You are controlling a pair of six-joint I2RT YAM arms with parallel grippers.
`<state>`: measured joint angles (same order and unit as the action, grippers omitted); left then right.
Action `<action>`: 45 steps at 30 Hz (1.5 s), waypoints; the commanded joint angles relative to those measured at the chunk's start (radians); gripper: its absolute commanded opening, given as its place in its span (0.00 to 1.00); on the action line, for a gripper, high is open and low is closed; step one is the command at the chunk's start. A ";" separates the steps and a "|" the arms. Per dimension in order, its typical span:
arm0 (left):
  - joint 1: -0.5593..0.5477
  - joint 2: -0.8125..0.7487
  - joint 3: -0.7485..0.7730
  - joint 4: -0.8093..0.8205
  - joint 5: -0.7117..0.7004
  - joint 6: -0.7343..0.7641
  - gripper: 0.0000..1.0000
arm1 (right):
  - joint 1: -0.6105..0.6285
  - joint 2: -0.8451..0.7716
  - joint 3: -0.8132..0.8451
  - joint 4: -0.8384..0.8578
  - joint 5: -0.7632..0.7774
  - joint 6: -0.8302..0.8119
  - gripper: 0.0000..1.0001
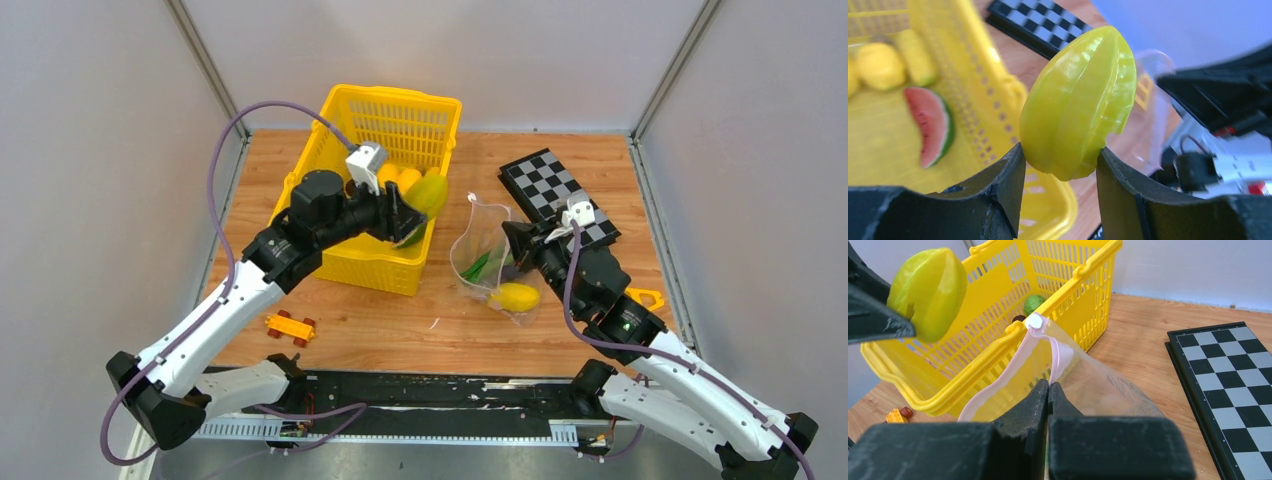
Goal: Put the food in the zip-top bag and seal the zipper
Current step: Place the fake fruit in the zipper food storage bag.
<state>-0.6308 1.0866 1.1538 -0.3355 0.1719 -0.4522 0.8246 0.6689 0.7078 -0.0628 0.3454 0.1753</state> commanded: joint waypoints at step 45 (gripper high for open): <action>-0.329 0.281 0.186 -0.034 -0.206 0.097 0.67 | 0.005 -0.049 -0.014 0.106 -0.035 0.042 0.00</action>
<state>-0.9485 1.3621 1.2865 -0.3813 0.0051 -0.3527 0.8246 0.6327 0.6865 -0.0349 0.3229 0.2016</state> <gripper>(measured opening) 0.634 0.014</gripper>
